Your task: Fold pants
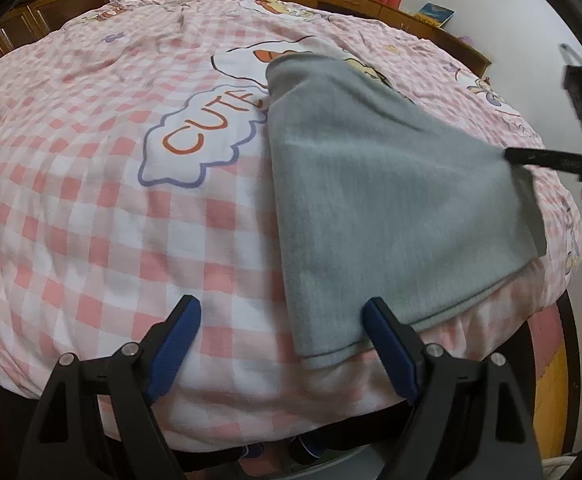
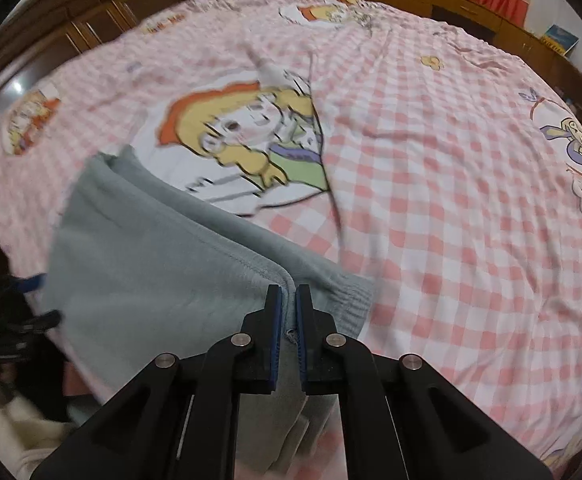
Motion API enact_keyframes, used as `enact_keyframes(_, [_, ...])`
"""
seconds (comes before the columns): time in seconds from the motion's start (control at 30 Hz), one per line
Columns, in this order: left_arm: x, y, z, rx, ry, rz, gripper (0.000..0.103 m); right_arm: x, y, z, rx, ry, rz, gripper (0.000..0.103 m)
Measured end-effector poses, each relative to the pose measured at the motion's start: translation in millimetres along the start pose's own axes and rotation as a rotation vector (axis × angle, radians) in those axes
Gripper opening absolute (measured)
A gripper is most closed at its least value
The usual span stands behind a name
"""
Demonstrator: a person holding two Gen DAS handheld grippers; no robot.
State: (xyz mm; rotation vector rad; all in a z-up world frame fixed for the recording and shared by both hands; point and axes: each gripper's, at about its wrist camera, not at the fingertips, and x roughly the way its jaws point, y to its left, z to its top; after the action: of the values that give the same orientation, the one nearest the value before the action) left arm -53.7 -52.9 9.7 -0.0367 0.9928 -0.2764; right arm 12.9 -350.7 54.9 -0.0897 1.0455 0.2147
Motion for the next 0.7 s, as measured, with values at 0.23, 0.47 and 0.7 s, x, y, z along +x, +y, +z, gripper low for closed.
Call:
enact_keyframes(0.23, [-12.1, 5.8, 3.0, -0.027, -0.02, -0.066, 0.087, 40.6, -0.5, -1.7, 0.02, 0.101, -0.021, 0.008])
enact_keyframes(0.47, [-21.2, 17.1, 15.4, -0.07, -0.092, -0.098, 0.087, -1.8, 44.9, 38.5, -0.021, 0.01, -0.022, 0.033])
enact_keyframes(0.7, [0.7, 27.6, 8.5, -0.103, -0.055, -0.075, 0.087, 12.9, 153.8, 82.0, -0.167, -0.031, 0.235, 0.033])
